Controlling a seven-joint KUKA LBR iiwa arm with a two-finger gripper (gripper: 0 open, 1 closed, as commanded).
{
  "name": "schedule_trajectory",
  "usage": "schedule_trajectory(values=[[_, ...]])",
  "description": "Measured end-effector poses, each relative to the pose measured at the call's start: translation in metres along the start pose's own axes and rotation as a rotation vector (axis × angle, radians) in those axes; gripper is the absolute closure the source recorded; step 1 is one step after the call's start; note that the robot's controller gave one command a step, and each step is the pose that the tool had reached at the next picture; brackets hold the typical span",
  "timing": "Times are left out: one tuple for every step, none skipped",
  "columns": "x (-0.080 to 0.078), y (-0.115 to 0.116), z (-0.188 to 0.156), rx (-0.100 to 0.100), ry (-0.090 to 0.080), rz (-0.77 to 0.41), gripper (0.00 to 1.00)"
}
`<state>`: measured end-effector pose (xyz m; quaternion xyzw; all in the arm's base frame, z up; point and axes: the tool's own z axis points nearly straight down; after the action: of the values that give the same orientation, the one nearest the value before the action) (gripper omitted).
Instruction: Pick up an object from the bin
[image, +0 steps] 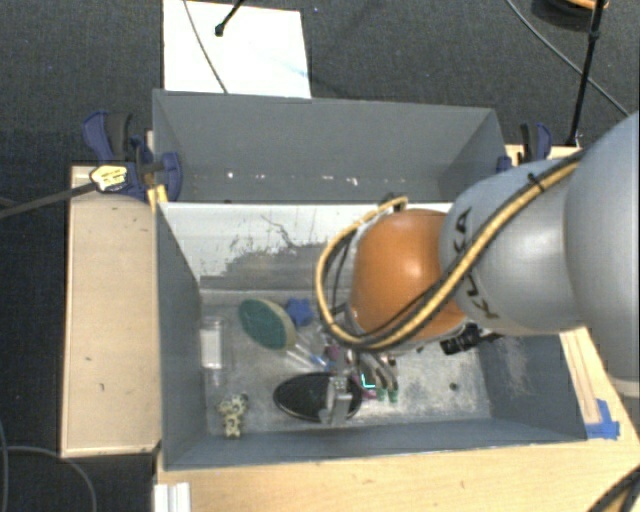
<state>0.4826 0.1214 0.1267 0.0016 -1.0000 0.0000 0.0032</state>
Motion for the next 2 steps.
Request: schedule_trajectory(values=[[0.0015,-0.0235,0.0552,-0.002,-0.008,-0.001,0.0],[0.001,-0.0227,0.053,-0.004,-0.01,0.005,0.0]])
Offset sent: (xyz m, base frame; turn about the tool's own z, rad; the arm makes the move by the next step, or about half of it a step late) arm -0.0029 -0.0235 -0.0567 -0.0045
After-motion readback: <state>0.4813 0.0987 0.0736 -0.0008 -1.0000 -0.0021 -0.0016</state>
